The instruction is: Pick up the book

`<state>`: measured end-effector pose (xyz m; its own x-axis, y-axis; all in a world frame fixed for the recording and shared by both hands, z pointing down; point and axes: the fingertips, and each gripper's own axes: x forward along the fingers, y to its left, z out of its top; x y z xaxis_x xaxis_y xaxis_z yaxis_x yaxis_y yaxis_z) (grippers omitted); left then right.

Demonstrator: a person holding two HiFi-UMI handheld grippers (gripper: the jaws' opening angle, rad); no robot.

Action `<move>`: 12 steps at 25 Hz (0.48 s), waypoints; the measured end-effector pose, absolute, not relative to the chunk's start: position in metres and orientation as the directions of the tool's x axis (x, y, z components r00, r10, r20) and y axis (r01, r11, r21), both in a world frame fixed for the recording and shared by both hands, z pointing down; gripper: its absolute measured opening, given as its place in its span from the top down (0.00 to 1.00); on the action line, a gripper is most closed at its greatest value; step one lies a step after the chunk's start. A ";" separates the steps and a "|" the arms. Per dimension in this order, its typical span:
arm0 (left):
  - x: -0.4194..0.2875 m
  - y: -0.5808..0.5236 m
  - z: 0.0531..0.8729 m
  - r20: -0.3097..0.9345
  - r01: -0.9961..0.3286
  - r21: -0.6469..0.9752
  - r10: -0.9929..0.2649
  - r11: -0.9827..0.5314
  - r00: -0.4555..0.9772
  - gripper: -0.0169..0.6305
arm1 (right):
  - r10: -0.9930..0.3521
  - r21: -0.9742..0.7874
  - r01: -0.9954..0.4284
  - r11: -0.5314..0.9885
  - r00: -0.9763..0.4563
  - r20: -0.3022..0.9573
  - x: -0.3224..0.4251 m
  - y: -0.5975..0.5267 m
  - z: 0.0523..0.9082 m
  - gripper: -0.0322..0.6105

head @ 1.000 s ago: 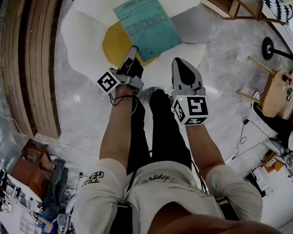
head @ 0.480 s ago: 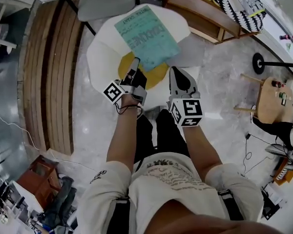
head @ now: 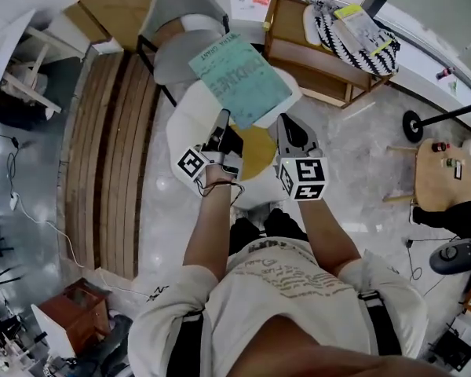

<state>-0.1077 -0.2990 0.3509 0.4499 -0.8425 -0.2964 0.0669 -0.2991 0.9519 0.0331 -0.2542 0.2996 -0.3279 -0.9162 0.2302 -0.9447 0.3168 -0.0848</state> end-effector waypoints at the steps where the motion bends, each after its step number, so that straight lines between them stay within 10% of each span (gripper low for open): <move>1: -0.107 -0.296 0.344 -0.298 0.073 0.952 -0.846 -0.298 0.443 0.94 | -0.919 -0.082 -0.946 0.312 -0.323 0.227 0.036 -0.252 0.293 0.91; 12: -0.097 -0.310 0.279 -0.380 0.091 0.919 -0.803 -0.383 0.459 0.95 | -0.954 -0.022 -0.961 0.276 -0.277 0.110 0.052 -0.258 0.226 0.91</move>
